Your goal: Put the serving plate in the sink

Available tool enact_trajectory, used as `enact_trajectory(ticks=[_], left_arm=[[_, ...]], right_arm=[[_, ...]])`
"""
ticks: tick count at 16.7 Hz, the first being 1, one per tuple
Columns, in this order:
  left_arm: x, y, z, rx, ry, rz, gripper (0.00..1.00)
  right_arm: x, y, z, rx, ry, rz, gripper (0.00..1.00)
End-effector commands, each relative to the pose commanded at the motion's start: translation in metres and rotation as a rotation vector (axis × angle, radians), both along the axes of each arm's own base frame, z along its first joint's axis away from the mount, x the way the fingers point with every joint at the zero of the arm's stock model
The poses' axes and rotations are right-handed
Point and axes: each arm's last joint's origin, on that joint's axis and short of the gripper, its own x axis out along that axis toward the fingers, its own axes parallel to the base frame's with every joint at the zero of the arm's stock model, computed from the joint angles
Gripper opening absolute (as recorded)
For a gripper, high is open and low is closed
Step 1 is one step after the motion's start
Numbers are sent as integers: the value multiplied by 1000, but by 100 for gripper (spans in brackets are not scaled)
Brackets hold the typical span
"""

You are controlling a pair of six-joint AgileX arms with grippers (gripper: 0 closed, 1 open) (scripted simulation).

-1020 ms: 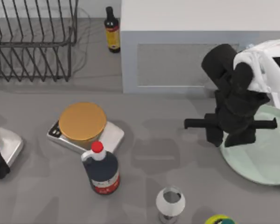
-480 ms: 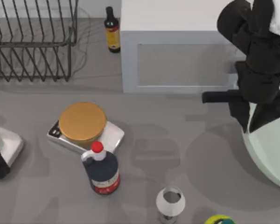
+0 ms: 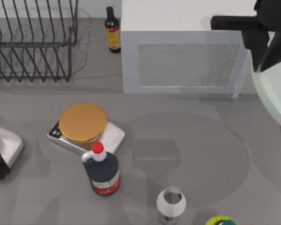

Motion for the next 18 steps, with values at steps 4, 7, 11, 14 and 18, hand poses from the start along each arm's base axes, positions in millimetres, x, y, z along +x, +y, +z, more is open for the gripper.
enact_trajectory(ticks=[4, 7, 11, 14, 18], left_arm=[[0, 0, 0, 0, 0, 0, 100], [0, 0, 0, 0, 0, 0, 100], [0, 0, 0, 0, 0, 0, 100], [0, 0, 0, 0, 0, 0, 100], [0, 0, 0, 0, 0, 0, 100]], right_arm=[[-1, 8, 19, 31, -63, 20, 0], [-1, 8, 19, 32, -66, 20, 0], [-2, 4, 25, 36, -84, 12, 0], [1, -13, 44, 43, -168, 2, 0], [38, -50, 52, 20, -276, -17, 0]])
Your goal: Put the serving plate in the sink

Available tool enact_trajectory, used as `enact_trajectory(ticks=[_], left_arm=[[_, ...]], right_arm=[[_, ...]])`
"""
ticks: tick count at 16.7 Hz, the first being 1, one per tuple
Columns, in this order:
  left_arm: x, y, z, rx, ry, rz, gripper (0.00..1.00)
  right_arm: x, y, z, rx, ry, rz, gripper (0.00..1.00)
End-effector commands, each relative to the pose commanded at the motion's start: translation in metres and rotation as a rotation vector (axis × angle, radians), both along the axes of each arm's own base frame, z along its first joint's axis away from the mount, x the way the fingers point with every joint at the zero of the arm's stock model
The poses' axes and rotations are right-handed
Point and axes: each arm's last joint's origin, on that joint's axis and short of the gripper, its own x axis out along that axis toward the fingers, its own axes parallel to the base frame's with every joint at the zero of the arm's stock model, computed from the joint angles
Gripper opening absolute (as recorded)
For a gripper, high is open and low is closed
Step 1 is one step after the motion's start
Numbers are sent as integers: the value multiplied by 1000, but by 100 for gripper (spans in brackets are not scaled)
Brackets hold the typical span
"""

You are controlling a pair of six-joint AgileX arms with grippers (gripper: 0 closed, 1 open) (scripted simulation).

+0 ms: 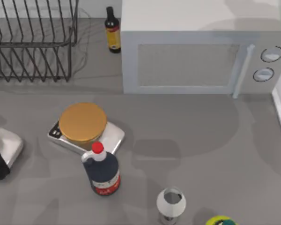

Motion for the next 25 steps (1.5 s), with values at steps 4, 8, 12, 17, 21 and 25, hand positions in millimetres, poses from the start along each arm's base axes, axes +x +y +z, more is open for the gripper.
enact_trajectory(ticks=[4, 8, 12, 17, 21, 25], left_arm=[[0, 0, 0, 0, 0, 0, 100], [0, 0, 0, 0, 0, 0, 100], [0, 0, 0, 0, 0, 0, 100], [0, 0, 0, 0, 0, 0, 100], [0, 0, 0, 0, 0, 0, 100], [0, 0, 0, 0, 0, 0, 100]], right_arm=[[71, -66, -54, -57, 44, -32, 0], [120, -124, -146, -57, 220, 3, 0], [132, -140, -187, -30, 303, 47, 0], [132, -140, -187, -30, 303, 47, 8], [132, -140, -187, -30, 303, 47, 38], [132, -140, -187, -30, 303, 47, 68]])
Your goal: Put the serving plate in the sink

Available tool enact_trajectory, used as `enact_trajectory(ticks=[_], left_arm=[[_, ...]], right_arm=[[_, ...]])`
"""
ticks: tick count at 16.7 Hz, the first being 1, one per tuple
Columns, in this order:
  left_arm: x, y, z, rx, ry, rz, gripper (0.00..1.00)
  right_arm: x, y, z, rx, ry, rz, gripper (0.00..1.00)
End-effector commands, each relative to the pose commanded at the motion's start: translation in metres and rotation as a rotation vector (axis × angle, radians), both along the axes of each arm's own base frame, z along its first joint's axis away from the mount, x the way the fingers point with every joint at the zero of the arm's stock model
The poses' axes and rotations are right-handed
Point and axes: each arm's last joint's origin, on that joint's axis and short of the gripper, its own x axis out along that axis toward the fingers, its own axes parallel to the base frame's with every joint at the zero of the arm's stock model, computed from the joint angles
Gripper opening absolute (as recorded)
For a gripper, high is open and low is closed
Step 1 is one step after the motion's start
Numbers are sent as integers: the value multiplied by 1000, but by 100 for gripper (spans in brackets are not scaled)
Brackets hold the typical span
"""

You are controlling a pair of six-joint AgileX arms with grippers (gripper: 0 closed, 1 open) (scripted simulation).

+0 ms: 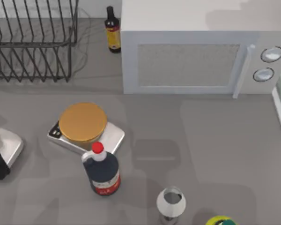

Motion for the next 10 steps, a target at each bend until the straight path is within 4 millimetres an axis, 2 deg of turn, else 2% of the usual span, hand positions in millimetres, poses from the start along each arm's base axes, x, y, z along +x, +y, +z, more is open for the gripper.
enact_trajectory(ticks=[4, 10], left_arm=[[0, 0, 0, 0, 0, 0, 100], [0, 0, 0, 0, 0, 0, 100]], right_arm=[[0, 0, 0, 0, 0, 0, 98], [0, 0, 0, 0, 0, 0, 100]])
